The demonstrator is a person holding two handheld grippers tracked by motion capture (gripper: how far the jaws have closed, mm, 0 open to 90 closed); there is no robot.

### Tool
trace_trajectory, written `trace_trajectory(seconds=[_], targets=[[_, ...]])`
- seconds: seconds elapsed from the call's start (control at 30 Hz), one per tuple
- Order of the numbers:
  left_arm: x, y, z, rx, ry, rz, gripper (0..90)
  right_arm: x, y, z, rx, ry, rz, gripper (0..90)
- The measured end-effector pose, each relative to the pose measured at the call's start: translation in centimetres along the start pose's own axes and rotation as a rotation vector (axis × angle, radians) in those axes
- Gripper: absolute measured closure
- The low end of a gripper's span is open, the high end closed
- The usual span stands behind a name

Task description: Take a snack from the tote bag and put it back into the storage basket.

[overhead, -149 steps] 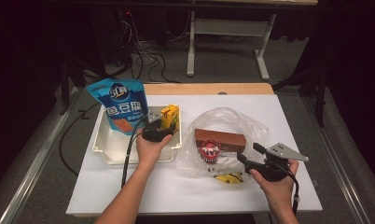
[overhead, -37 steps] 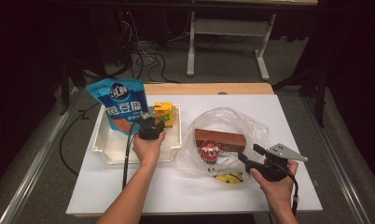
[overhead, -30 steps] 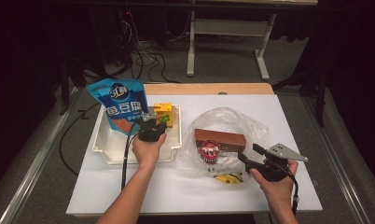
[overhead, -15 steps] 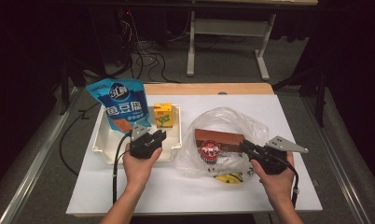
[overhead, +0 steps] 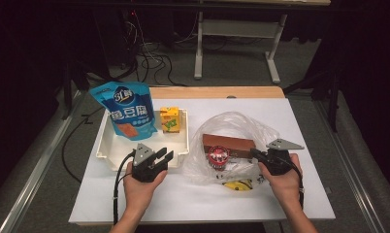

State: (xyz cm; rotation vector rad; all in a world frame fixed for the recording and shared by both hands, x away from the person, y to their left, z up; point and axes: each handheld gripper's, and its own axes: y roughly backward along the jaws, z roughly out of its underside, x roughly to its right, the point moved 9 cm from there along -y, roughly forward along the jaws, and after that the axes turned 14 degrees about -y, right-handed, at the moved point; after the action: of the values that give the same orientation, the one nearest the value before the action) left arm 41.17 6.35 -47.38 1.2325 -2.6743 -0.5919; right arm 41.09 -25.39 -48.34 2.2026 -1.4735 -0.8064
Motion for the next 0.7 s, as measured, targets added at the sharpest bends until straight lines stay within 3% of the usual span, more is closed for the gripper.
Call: trace_trajectory(seconds=[0.33,0.6,0.7], targets=[[-0.4,0.1,0.6,-0.012,0.005,-0.007,67.2,3.4,-0.8,0.5,-0.029,-0.059,0.1,90.0],[-0.4,-0.1,1.0,-0.023,0.005,-0.006,67.3,4.9,-2.9,1.0,-0.092,-0.053,0.124,90.0],[-0.4,-0.1,1.0,-0.023,0.002,-0.006,67.3,4.9,-3.2,0.5,-0.08,-0.048,0.122,90.0]])
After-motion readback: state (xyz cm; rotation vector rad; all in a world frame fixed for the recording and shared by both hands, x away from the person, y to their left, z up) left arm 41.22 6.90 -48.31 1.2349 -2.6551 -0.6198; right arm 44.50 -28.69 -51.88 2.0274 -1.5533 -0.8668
